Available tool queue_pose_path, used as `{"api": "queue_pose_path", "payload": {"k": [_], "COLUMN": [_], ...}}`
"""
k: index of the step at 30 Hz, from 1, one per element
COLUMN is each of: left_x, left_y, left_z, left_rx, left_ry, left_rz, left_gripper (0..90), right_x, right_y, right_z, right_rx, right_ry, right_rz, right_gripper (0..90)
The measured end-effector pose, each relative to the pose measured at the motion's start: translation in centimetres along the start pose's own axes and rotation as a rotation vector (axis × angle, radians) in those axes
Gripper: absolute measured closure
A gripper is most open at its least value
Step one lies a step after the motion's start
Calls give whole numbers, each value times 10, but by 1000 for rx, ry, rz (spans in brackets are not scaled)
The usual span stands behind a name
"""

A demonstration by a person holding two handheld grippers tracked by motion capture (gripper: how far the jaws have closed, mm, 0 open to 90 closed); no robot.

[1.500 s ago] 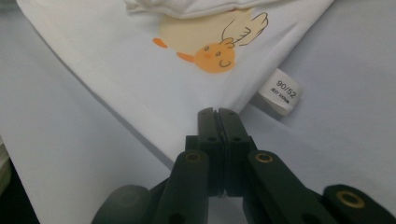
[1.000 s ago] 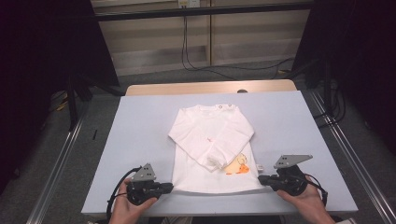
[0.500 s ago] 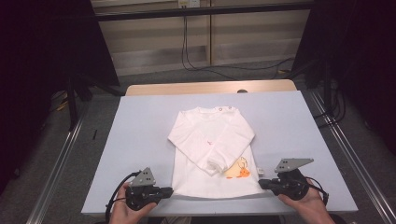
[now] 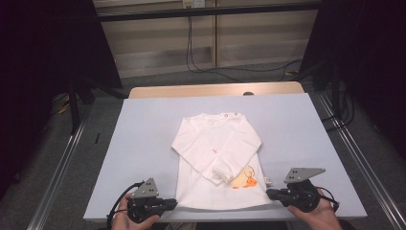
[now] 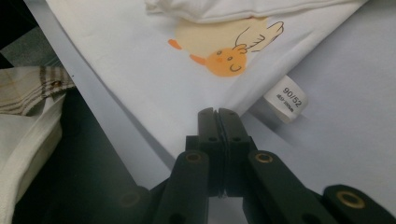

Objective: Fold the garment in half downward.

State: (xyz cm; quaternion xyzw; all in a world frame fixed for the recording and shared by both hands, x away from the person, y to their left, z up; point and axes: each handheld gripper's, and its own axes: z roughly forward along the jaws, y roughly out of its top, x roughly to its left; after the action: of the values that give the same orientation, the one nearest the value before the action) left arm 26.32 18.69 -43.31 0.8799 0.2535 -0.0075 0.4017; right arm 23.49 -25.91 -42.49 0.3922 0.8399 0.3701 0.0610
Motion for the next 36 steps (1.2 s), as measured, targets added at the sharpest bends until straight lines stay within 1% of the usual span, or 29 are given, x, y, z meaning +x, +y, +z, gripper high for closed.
{"api": "queue_pose_path", "payload": {"k": [3, 8, 11, 12, 14, 16, 18, 20, 23, 25, 26, 27, 28, 30, 31, 32, 33, 35, 36], "left_x": [0, 0, 0, 1, 2, 6, 9, 12, 15, 16, 17, 17, 18, 19, 20, 21, 22, 24, 25], "left_y": [0, 0, 0, 0, -2, -3, -4, -4, -4, -3, -3, -2, -2, -1, -1, 0, 0, 1, 1], "left_z": [1, 3, 3, 3, 3, 3, 3, 2, 1, 1, 0, 0, -1, -3, -5, -6, -6, -8, -9], "left_rx": [14, 22, 17, 10, -20, -33, -47, -65, -87, -106, -116, -132, -150, -191, -204, -214, -225, -240, -251], "left_ry": [-9, 1, -1, 2, 8, -5, 17, 34, 65, 74, 94, 106, 121, 128, 148, 158, 159, 172, 185], "left_rz": [7, 23, 20, 16, -1, -22, -33, -42, -66, -76, -71, -84, -88, -95, -95, -101, -113, -115, -112], "left_gripper": [854, 842, 815, 793, 692, 664, 623, 576, 448, 352, 326, 277, 226, 181, 159, 135, 118, 109, 97], "right_x": [0, 0, 0, 0, -1, -1, -2, -3, -5, -7, -8, -8, -9, -10, -10, -11, -12, -14, -15], "right_y": [0, 1, 0, 0, 0, 0, 0, 0, 0, 0, 0, 0, 1, 1, 2, 2, 2, 3, 3], "right_z": [1, 2, 2, 2, 2, 3, 5, 5, 4, 4, 4, 4, 4, 4, 4, 3, 3, 2, 2], "right_rx": [8, 26, 15, 13, 12, 6, 2, -5, -31, -53, -62, -73, -83, -104, -116, -125, -139, -159, -168], "right_ry": [2, 5, 14, 17, 42, 50, 56, 51, 32, 20, 18, 12, 7, -7, -12, -13, -23, -24, -28], "right_rz": [-8, -9, -5, -4, -7, -2, 5, 12, 27, 38, 41, 45, 49, 53, 53, 56, 59, 56, 54], "right_gripper": [893, 891, 876, 851, 807, 776, 713, 664, 568, 532, 510, 479, 443, 393, 359, 336, 293, 270, 243]}}
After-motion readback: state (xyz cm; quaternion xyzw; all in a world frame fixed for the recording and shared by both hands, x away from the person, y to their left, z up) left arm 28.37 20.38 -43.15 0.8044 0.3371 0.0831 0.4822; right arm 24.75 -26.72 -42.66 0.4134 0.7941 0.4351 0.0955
